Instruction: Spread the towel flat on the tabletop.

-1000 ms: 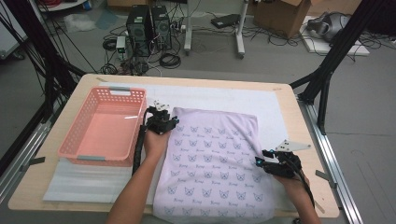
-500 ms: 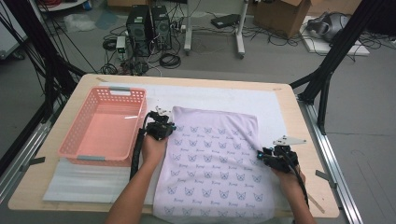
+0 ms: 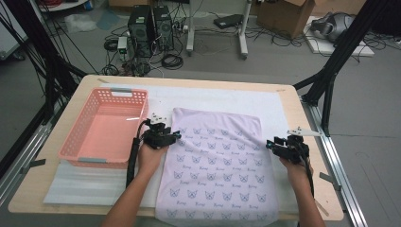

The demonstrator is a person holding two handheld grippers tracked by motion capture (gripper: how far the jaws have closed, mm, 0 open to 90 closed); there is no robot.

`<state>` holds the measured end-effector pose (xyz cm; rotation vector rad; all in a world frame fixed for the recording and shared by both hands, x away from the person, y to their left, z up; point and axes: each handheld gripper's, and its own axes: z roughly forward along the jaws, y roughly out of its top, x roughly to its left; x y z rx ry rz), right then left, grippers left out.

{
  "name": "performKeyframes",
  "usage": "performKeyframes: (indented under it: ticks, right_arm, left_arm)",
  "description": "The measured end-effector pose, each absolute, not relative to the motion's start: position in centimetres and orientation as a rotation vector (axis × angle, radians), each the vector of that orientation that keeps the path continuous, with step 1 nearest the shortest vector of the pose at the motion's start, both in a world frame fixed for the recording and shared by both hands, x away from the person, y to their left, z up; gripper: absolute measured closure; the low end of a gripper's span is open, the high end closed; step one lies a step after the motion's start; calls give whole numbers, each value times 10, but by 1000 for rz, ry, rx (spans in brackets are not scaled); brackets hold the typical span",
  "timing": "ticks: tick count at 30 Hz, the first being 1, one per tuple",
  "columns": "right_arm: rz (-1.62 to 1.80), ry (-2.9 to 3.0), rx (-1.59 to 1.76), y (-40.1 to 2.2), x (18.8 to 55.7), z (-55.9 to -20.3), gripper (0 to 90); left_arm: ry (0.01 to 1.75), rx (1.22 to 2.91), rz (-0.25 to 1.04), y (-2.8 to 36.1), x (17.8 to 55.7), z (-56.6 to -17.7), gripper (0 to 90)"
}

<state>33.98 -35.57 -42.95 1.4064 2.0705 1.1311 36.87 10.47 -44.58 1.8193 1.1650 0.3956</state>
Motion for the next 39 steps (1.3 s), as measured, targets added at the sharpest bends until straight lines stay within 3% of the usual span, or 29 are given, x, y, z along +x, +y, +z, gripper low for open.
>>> performKeyframes:
  ticks: [5, 11, 13, 15, 17, 23, 28, 33, 39]
  right_arm:
    - [1122, 2057, 1408, -352, 359, -424, 573]
    - [1017, 2153, 1410, -338, 378, -448, 532]
    - [1005, 2151, 1375, -336, 380, -448, 608]
    - [1011, 2185, 1315, -334, 382, -448, 841]
    - [977, 2186, 1302, -330, 386, -446, 883]
    - [891, 2056, 1413, -336, 404, -441, 900]
    - [928, 1972, 1509, -342, 405, -444, 890]
    - [1048, 1973, 1437, -345, 385, -432, 739]
    - [1107, 2057, 1339, -348, 338, -431, 646]
  left_arm:
    - [1061, 1799, 370, 105, 351, -441, 490]
    - [972, 1826, 333, 101, 331, -438, 454]
    - [955, 1825, 327, 102, 325, -440, 453]
    - [954, 1819, 319, 103, 320, -443, 448]
    - [959, 1821, 315, 105, 317, -446, 445]
    - [975, 1844, 332, 108, 308, -448, 438]
    - [1029, 1884, 359, 110, 304, -449, 439]
    - [1074, 1921, 351, 113, 300, -451, 456]
    - [1100, 1923, 331, 120, 295, -452, 523]
